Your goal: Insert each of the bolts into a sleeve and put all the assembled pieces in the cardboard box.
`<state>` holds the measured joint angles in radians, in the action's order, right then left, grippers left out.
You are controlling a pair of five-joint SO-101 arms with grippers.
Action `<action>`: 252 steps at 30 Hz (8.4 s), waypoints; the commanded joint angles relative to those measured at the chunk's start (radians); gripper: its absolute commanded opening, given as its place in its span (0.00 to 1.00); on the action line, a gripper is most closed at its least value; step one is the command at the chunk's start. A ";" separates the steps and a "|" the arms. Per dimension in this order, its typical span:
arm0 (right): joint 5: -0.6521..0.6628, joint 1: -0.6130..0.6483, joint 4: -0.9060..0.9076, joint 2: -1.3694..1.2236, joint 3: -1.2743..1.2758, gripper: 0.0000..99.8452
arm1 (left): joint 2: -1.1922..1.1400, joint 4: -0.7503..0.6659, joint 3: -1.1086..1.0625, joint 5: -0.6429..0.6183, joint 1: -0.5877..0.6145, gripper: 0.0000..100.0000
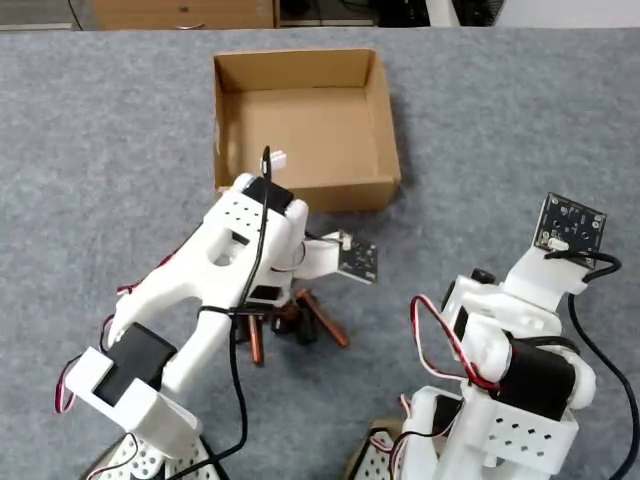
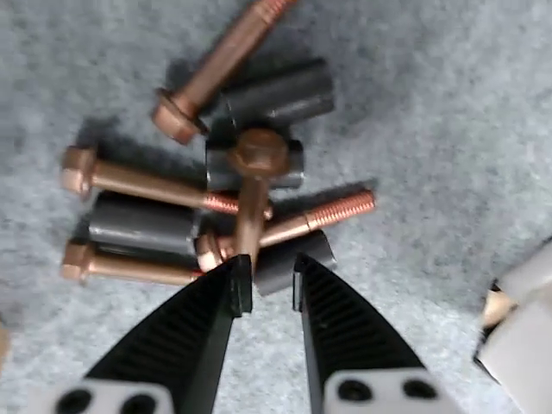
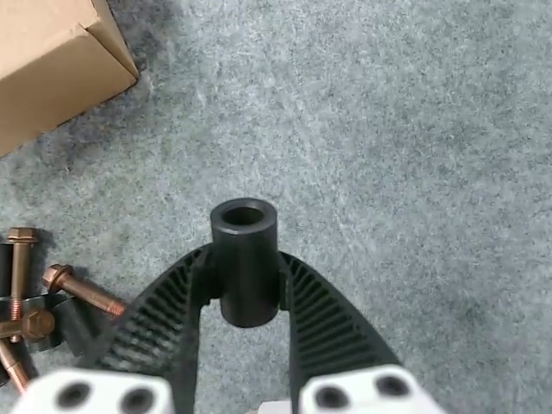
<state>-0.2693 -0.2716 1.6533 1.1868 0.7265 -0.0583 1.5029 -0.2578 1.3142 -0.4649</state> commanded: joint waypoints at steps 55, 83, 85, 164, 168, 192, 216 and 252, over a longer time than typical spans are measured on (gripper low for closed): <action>-0.008 -0.004 -0.057 0.005 0.028 0.00 | -0.105 -0.287 -0.068 -0.112 -0.002 0.03; -0.005 -0.002 -0.061 0.005 0.027 0.00 | 0.058 0.144 0.350 -0.336 0.002 0.02; -0.005 -0.002 -0.078 0.005 0.027 0.00 | 0.077 0.189 0.413 -0.414 0.002 0.02; 0.002 0.926 -0.618 0.005 0.237 0.00 | 1.336 -0.635 -0.439 -1.705 0.167 0.02; 0.003 0.960 -0.617 0.005 0.237 0.00 | 1.336 -0.632 -0.439 -1.702 0.092 0.02; 0.005 1.009 -0.641 0.291 0.412 0.00 | 1.346 -0.624 -0.483 -1.703 0.063 0.02; 0.005 1.010 -0.640 0.297 0.414 0.00 | 1.345 -0.618 -0.494 -1.700 -0.025 0.02; 0.040 1.043 -0.646 0.297 0.403 0.00 | 1.348 -0.614 -0.535 -1.649 0.005 0.02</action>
<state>-0.2386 0.7610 1.0334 1.4676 1.1469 1.2750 0.8984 -0.7979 -0.3445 -0.4741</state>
